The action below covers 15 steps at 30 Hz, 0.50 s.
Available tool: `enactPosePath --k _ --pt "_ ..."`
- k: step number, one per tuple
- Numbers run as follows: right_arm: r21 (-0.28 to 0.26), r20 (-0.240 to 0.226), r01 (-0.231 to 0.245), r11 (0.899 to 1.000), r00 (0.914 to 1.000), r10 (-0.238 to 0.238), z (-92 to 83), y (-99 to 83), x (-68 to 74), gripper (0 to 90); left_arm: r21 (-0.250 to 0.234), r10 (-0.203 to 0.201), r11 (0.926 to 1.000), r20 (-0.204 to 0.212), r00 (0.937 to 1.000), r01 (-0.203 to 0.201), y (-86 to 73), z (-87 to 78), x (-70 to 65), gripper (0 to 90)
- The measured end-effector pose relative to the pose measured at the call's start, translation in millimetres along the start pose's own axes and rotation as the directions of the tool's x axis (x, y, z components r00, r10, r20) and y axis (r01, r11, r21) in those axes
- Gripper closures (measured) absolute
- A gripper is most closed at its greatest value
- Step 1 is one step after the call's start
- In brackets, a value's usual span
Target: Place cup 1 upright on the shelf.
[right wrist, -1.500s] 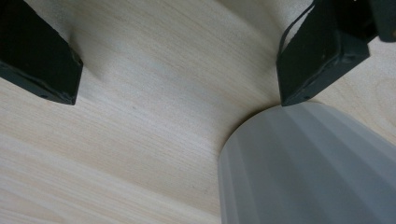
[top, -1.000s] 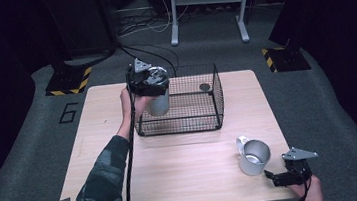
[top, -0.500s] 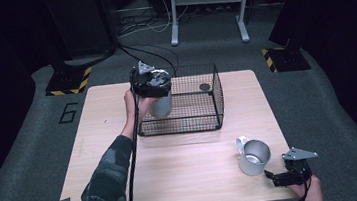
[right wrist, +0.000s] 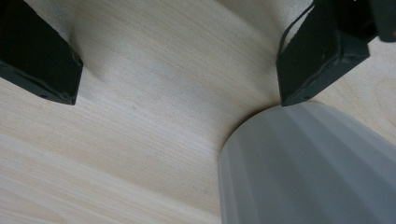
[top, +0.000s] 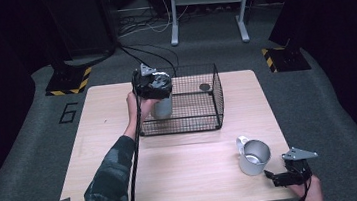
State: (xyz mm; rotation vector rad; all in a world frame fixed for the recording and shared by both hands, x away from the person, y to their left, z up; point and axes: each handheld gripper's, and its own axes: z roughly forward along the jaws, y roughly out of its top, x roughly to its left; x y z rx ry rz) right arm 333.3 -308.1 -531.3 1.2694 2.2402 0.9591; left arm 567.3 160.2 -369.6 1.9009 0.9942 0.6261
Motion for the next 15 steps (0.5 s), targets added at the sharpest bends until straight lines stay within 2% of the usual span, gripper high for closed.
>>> enactPosePath --k 15 --pt "0.000 0.000 0.000 1.000 1.0000 0.000 0.0 0.0 0.0 0.1 0.012 -0.021 0.9997 -0.011 0.9997 0.021 -6.8 10.7 3.1 4.0"
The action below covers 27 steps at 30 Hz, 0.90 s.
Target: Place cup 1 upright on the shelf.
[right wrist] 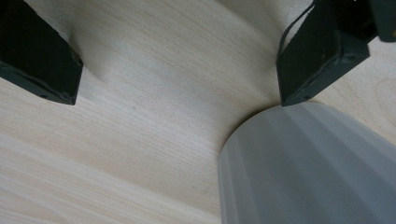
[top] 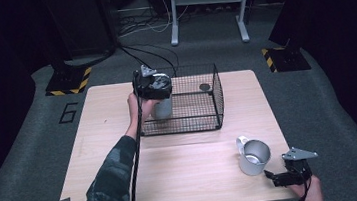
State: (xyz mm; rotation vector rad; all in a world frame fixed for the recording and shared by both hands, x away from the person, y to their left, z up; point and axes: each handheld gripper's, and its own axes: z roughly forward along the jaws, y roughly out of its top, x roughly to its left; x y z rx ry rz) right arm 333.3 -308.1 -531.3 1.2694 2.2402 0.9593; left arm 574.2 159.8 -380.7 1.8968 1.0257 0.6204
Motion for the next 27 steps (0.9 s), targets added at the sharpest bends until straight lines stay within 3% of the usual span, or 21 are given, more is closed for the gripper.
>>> enactPosePath --k 27 --pt "0.000 0.000 0.000 1.000 1.0000 0.000 0.0 0.0 0.0 0.1 0.034 -0.027 0.9990 -0.014 0.9995 0.028 -8.8 11.9 7.0 4.0"
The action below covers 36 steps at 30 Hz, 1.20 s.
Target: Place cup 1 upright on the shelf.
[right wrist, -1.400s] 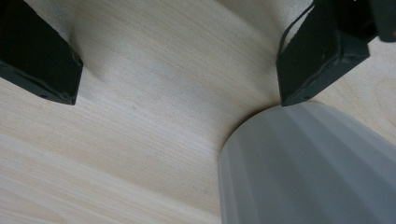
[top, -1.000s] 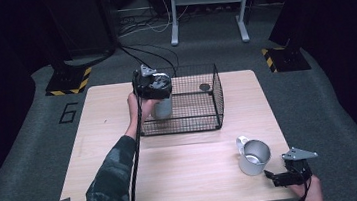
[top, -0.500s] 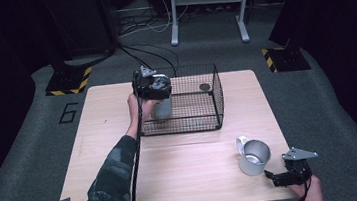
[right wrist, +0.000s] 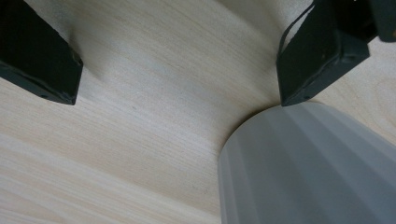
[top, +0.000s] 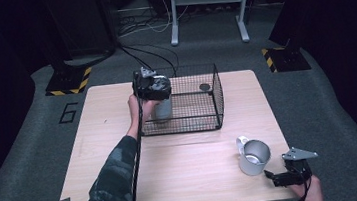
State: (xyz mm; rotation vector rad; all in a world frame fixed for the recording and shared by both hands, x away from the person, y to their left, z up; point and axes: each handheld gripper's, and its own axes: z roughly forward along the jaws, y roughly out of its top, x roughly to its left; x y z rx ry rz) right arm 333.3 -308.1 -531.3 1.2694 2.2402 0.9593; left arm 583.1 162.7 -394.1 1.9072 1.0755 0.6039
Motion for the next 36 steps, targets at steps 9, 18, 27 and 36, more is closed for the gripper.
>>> enactPosePath --k 9,18,27,36 --pt "0.000 0.000 0.000 1.000 1.0000 0.000 0.0 0.0 0.0 0.0 -0.002 -0.006 1.0000 0.004 1.0000 0.006 -2.1 2.8 -0.6 4.0" --pt "0.000 0.001 0.000 1.000 1.0000 0.000 0.0 0.0 0.1 0.1 -0.014 -0.013 0.9998 0.000 0.9999 0.013 -5.5 2.0 0.2 4.0" --pt "0.002 0.001 -0.005 1.000 1.0000 0.005 -0.2 -0.1 0.5 0.0 -0.012 -0.011 0.9999 -0.008 0.9999 0.010 -9.8 -1.8 -2.2 3.9" --pt "0.001 0.001 -0.002 1.000 1.0000 0.002 -0.1 -0.1 0.3 0.1 -0.006 -0.023 0.9997 -0.011 0.9997 0.023 -11.9 -5.1 -1.1 3.8"
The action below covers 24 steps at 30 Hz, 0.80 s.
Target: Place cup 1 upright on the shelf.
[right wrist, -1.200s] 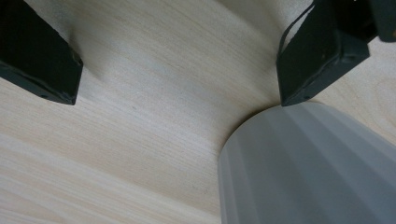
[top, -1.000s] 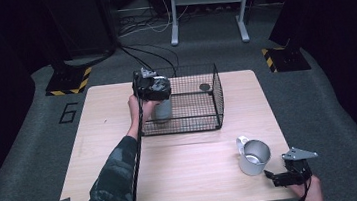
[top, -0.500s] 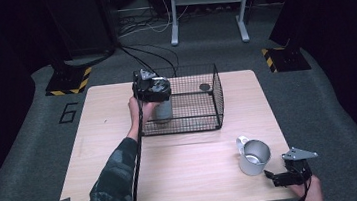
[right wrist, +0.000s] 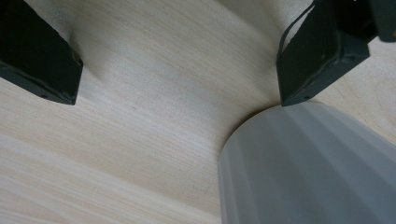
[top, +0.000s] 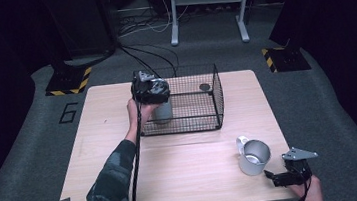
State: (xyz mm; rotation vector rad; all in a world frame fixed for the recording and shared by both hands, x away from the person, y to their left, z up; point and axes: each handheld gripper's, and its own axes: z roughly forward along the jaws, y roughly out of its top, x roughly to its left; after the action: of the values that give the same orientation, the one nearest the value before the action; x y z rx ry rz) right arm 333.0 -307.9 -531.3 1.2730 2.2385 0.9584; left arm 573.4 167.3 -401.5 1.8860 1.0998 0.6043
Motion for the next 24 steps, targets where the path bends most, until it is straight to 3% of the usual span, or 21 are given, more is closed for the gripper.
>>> enactPosePath --k 10,14,24 --pt "-0.001 0.000 0.002 1.000 1.0000 -0.002 0.1 0.0 -0.1 0.0 0.000 -0.015 0.9999 -0.014 0.9998 0.015 0.6 -1.3 -1.6 3.3" --pt "0.000 0.000 0.001 1.000 1.0000 -0.001 0.0 0.0 -0.1 0.1 0.003 0.016 0.9999 -0.029 0.9994 -0.016 3.1 -2.4 -6.1 1.5" --pt "0.000 -0.001 0.000 1.000 1.0000 0.000 0.0 0.0 -0.1 0.0 -0.034 0.030 0.9989 -0.035 0.9989 -0.031 11.6 -12.0 -6.0 0.0"
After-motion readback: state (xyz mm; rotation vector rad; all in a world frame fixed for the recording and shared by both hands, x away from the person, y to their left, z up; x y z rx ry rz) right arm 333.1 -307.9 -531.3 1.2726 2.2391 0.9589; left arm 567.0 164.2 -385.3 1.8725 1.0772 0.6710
